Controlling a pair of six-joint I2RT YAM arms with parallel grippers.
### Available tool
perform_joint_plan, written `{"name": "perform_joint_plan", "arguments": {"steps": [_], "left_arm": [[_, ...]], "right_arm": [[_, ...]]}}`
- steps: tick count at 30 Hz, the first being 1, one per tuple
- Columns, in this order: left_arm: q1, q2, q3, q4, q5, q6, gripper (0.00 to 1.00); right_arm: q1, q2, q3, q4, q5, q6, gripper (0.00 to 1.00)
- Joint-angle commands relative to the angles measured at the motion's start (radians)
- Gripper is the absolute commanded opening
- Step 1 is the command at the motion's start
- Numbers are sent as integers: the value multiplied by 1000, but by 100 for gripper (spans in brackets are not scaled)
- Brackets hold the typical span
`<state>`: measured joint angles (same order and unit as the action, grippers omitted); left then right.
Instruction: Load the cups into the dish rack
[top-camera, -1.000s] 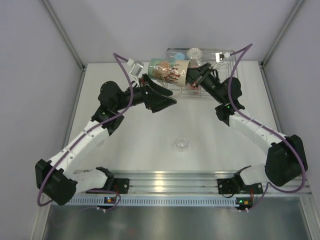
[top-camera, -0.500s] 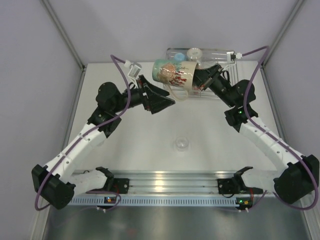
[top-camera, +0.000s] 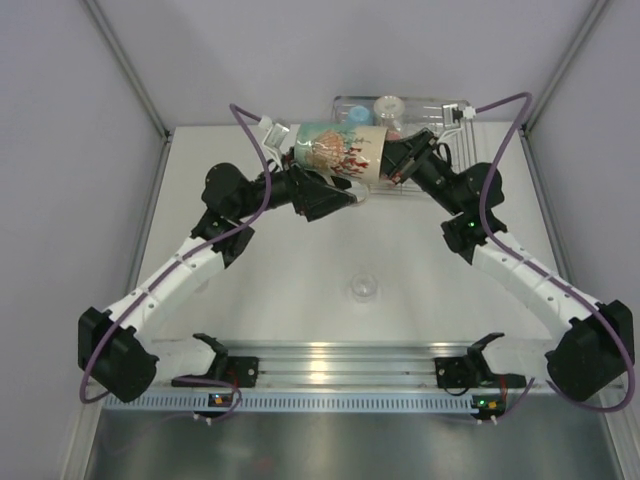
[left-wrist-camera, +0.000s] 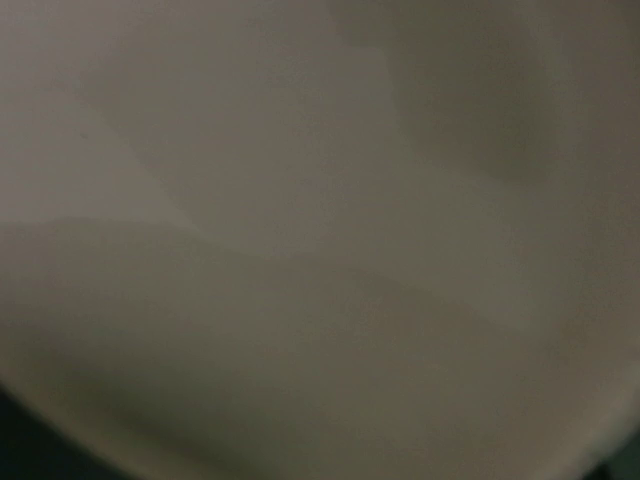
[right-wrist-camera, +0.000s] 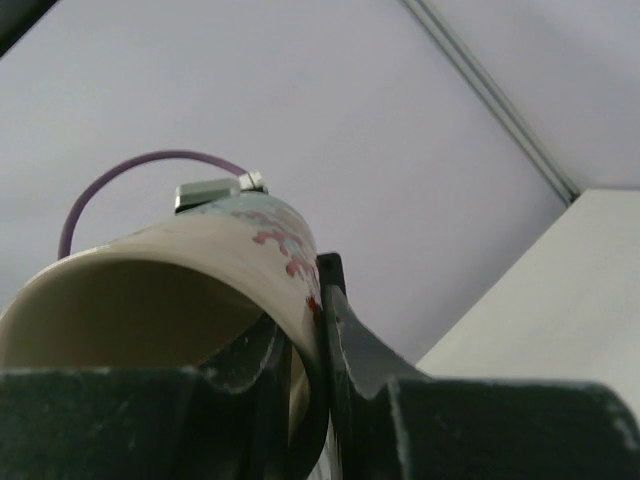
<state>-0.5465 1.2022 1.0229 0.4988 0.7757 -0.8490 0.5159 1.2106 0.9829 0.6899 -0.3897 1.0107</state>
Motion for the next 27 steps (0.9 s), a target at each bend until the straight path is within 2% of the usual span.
{"name": "perform_joint_plan", "arguments": {"steps": [1, 8, 12, 18, 20, 21, 27], "left_arm": [[-12, 33, -9, 219, 53, -97, 87], [-27, 77, -69, 516, 53, -278, 74], [-30, 126, -102, 761, 28, -407, 70], [-43, 154, -101, 781, -4, -420, 56], [-47, 157, -103, 781, -19, -417, 58], [-47, 160, -104, 781, -27, -417, 63], [-56, 186, -124, 782, -95, -421, 64]], "right_arm": [[22, 19, 31, 273, 3, 86, 0], [27, 63, 13, 339, 6, 126, 0], [29, 93, -13, 434, 21, 170, 0], [33, 133, -39, 503, 58, 209, 0], [35, 132, -49, 508, 86, 190, 0], [35, 132, -58, 508, 95, 187, 0], [41, 147, -78, 548, 153, 167, 0]]}}
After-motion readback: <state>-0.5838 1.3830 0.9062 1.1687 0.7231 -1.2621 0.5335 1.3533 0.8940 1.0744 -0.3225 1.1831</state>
